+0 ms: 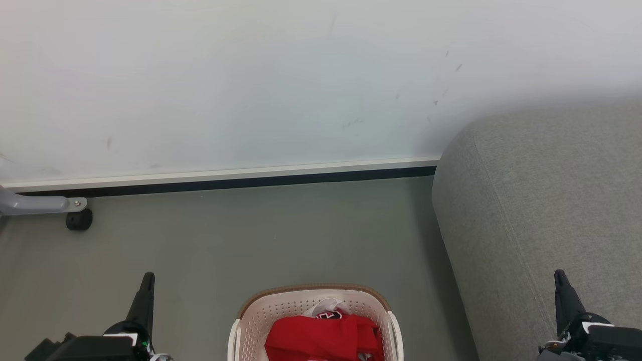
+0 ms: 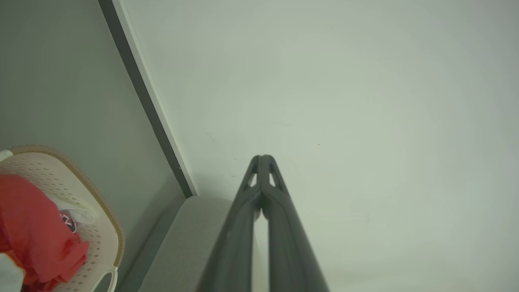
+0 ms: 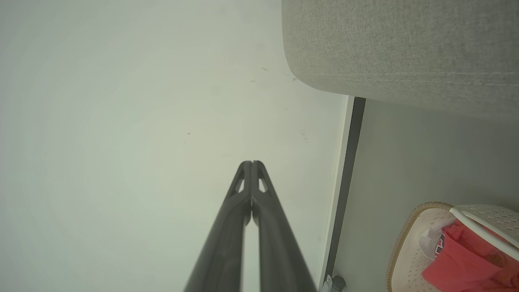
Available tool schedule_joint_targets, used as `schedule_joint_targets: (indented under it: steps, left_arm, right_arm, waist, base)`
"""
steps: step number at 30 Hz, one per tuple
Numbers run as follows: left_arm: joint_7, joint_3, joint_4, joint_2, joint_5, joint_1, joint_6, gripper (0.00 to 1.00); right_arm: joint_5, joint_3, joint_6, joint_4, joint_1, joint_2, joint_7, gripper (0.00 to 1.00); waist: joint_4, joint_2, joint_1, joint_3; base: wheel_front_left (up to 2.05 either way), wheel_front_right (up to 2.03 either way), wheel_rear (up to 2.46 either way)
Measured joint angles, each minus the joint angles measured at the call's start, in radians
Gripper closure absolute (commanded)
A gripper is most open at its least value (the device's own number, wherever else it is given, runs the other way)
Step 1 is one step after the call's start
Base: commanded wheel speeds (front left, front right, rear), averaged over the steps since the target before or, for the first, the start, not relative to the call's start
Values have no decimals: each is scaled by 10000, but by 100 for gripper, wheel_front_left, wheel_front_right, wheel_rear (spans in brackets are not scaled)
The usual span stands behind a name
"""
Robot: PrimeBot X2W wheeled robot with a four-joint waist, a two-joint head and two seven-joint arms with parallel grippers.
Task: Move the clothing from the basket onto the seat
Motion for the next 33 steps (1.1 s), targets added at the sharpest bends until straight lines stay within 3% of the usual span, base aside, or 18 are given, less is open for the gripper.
schedule_joint_targets:
  steps: [30, 31, 32, 33]
  left_arm:
    - [0, -4, 27, -4, 0, 13, 4, 100]
    - [-2, -15, 102, -15, 0, 58, 6, 0]
    - [-2, -21, 203, -44, 0, 140, 10, 100]
    - [-2, -33, 309, -69, 0, 239, 13, 0]
  right_arm:
    - [-2, 4, -2, 31, 12, 6, 0, 100]
    - [-2, 12, -6, 111, 44, 21, 0, 0]
    - [-2, 17, -17, 213, 118, 52, 0, 100]
    - [-2, 27, -17, 324, 217, 92, -2, 0]
  waist:
    - [0, 0, 0, 0]
    - [0, -1, 0, 0]
    - [0, 0, 0, 0]
    - [0, 0, 0, 0]
  base:
    - [0, 0, 0]
    - [0, 0, 0]
    - [0, 0, 0]
    - [0, 0, 0]
